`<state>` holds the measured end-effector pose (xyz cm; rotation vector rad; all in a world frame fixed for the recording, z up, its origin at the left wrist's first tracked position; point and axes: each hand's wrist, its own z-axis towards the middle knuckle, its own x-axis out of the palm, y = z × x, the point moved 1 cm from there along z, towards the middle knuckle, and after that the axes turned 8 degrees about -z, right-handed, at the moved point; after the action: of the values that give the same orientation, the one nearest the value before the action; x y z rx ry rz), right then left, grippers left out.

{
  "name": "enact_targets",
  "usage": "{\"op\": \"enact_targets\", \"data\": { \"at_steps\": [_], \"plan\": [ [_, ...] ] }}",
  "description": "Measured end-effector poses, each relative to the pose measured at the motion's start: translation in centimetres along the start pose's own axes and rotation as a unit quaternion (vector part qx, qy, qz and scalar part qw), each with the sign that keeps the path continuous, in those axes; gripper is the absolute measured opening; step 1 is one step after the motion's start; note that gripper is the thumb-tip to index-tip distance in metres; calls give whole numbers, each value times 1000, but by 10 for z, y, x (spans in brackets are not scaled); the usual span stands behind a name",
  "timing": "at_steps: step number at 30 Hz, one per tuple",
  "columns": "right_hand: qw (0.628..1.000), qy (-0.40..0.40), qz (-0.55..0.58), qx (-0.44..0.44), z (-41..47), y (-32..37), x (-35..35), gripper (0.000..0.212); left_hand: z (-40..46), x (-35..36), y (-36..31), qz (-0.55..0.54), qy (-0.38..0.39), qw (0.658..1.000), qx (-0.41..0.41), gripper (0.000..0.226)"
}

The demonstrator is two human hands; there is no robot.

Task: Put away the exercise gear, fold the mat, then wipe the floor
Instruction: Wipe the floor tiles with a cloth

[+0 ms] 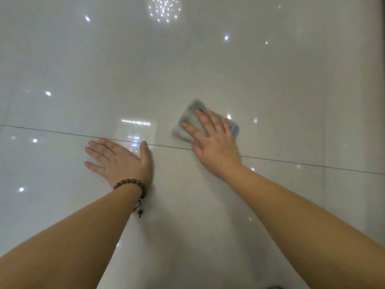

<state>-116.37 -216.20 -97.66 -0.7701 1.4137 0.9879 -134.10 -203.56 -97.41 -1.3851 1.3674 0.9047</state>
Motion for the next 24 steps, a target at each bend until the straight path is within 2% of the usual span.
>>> {"op": "enact_targets", "data": {
  "at_steps": [3, 5, 8, 9, 10, 11, 13, 14, 15, 16, 17, 18, 20, 22, 23, 24],
  "plan": [
    [976, 1, -50, 210, -61, -113, -16, 53, 0, 1, 0, 3, -5, 1000, 4, 98],
    [931, -1, -45, 362, -95, -160, -32, 56, 0, 2, 0, 5, 1, 1000, 3, 98],
    [837, -19, -25, 547, -84, -144, -29, 56, 1, 2, 0, 7, 4, 1000, 1, 98],
    [830, -23, -29, 556, -67, -116, -24, 57, 1, 2, 0, 3, 5, 1000, 1, 98],
    [856, -39, -29, 514, -50, -78, -16, 59, 1, 4, 1, 0, 4, 1000, 3, 98],
    [903, -51, -30, 426, -35, -33, -7, 59, 2, 5, 1, -2, 2, 1000, 6, 98],
    [980, -41, -48, 189, -23, 54, 8, 55, 2, 5, 2, -8, -1, 1000, 7, 99],
    [994, -24, -40, 96, -25, 79, 10, 54, 2, 5, 2, -12, -2, 1000, 9, 99],
    [999, -2, -26, 40, -30, 83, 7, 53, 2, 5, 2, -16, -3, 1000, 10, 99],
    [1000, 2, -14, 14, -36, 66, 2, 52, 2, 5, 2, -18, -5, 1000, 9, 99],
    [999, -5, -18, 31, -48, 40, -2, 51, 2, 5, 2, -16, -6, 1000, 6, 99],
    [996, -7, -28, 84, -67, 5, -6, 51, 2, 5, 1, -13, -5, 1000, 3, 99],
    [963, -4, -59, 263, -115, -78, -17, 54, 2, 4, 1, -9, -2, 1000, 2, 99],
    [879, -17, -23, 475, -154, -130, -34, 62, 2, 5, 2, -9, 1, 1000, 3, 99],
    [819, -23, -4, 574, -158, -128, -36, 62, 2, 5, 1, -8, 1, 1000, 0, 99],
    [774, -29, -2, 633, -152, -105, -34, 60, 2, 4, 1, -9, 2, 1000, -3, 99]
  ]
}}
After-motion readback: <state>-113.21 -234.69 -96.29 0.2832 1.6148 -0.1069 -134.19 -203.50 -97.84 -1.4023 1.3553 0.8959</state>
